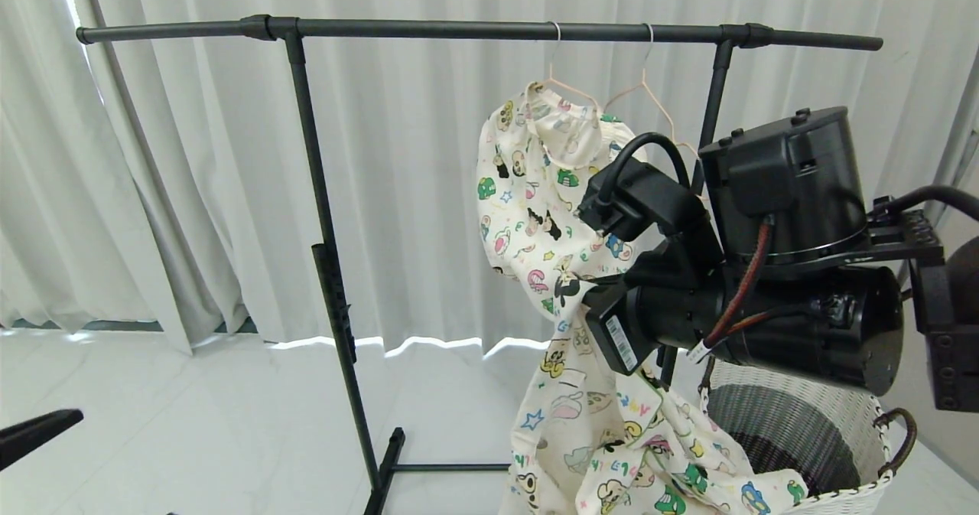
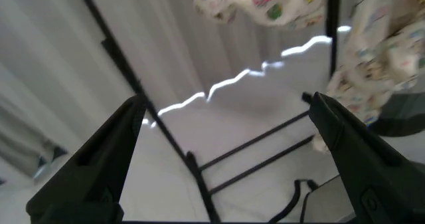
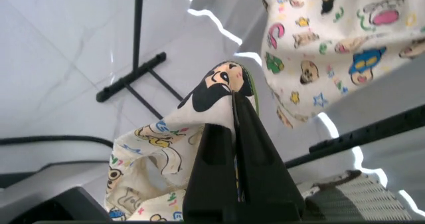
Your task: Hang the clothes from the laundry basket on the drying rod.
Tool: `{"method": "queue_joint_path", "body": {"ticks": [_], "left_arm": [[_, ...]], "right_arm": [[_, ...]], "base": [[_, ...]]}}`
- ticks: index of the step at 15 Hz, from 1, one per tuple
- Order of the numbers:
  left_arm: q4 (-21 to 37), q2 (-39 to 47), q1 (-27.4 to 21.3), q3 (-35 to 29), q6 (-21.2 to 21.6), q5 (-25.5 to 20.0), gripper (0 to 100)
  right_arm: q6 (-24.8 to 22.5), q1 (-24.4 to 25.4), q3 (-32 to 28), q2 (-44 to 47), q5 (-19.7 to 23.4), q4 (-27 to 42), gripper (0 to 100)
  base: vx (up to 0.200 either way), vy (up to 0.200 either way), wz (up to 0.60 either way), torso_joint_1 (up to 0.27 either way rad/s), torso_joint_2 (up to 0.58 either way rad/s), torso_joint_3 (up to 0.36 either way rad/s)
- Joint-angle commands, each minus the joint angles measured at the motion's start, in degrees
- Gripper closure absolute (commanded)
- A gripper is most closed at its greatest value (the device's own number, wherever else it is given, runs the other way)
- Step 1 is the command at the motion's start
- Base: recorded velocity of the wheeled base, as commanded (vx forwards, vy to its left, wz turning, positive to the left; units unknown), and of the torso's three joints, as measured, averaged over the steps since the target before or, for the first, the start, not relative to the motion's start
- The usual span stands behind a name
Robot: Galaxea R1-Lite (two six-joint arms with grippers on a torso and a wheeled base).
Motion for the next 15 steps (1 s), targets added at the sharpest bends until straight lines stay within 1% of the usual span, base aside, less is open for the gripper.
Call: {"method": "queue_joint_path", "body": {"ticks": [1,2,4,5,6,7,8,10,11,13,15], "left_arm": [[-0.1,17.6,-1.8,-12.3,0.0,-7.4,0],[-0.1,22.5,-5.2,-14.8,-0.6,-7.8,0],[-0.3,29.1,-11.2,-15.9,-2.4,-7.9,0],[-1.8,34.0,-16.9,-15.9,-5.4,-7.8,0],[-5.2,38.7,-19.7,-15.9,-9.2,-7.8,0],[-7.5,41.0,-20.9,-15.9,-10.8,-7.7,0],[-13.2,47.7,-22.0,-15.8,-14.0,-6.9,0],[-18.9,55.2,-21.6,-15.8,-14.9,-4.1,0],[-21.2,58.0,-20.2,-15.9,-14.9,-2.4,0],[-22.3,61.2,-18.5,-16.5,-14.7,-2.4,0],[-22.2,63.1,-18.4,-16.2,-14.6,-2.2,0]], "right_arm": [[-0.1,0.2,-0.1,0.2,0.0,-0.6,100],[-0.1,0.2,-0.1,0.1,0.0,-1.2,100],[-0.1,0.7,0.0,-0.4,0.0,-2.2,100],[-0.1,1.0,0.1,-0.5,0.0,-3.1,100],[-0.1,1.4,0.2,-1.0,0.0,-3.7,100],[-0.1,1.5,0.2,-1.1,0.0,-3.9,100],[-0.1,1.5,0.3,-1.6,0.0,-3.9,100],[-0.1,1.5,0.3,-1.9,0.1,-3.9,100],[0.0,1.5,0.3,-2.2,0.1,-3.9,100],[0.0,1.5,0.7,-2.6,0.1,-3.9,100],[0.0,1.5,1.0,-2.9,0.1,-3.9,100]], "base": [[0.0,0.0,0.0,0.0,0.0,0.0],[0.0,0.0,0.0,0.0,0.0,0.0],[0.0,0.0,0.0,0.0,0.0,0.0],[0.0,0.0,0.0,0.0,0.0,0.0],[0.0,0.0,0.0,0.0,0.0,0.0],[0.0,0.0,0.0,0.0,0.0,0.0],[0.0,0.0,0.0,0.0,0.0,0.0],[0.0,0.0,0.0,0.0,0.0,0.0],[0.0,0.0,0.0,0.0,0.0,0.0],[0.0,0.0,0.0,0.0,0.0,0.0],[0.0,0.0,0.0,0.0,0.0,0.0]]}}
